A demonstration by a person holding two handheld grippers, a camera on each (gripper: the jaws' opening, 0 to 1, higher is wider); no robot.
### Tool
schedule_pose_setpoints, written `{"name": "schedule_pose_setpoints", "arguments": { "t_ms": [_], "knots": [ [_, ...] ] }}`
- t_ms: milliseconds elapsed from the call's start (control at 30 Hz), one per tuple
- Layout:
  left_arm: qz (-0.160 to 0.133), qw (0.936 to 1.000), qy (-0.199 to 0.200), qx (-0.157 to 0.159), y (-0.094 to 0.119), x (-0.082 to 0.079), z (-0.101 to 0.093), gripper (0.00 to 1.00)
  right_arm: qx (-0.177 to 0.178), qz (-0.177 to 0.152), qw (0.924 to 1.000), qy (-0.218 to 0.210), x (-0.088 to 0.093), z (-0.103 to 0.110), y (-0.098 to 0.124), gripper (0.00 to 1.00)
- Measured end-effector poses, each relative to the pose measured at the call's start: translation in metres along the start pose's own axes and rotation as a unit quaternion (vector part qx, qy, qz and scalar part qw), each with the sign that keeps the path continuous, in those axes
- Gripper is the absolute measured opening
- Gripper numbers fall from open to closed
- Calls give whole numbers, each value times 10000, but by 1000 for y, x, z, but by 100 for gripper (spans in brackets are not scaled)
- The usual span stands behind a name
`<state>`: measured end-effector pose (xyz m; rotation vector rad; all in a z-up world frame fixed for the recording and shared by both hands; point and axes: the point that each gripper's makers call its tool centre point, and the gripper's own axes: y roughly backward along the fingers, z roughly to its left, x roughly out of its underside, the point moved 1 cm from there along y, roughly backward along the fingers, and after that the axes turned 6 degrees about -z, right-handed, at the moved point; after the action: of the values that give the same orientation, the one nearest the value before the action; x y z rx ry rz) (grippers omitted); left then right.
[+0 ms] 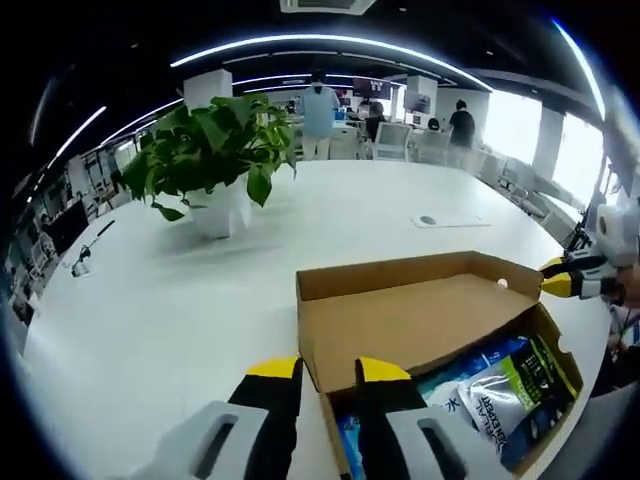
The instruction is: Operate the shoe box by opening the lid, removing the specified soft item, and placing it in the target area until the item is outside and the box remains undamaged.
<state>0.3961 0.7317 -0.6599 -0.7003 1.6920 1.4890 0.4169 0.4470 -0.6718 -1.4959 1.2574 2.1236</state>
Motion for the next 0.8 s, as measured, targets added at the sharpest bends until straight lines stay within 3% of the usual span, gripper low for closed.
{"name": "schedule_pose_setpoints", "arguments": {
  "t_ms": [400,800],
  "knots": [
    [61,9989,-50,470,19,5,-31,25,-264,-9,9992,305,11,21,29,34],
    [430,9917,121,1205,32,32,-70,29,-479,-121,9982,347,16,39,55,46]
  ]
}}
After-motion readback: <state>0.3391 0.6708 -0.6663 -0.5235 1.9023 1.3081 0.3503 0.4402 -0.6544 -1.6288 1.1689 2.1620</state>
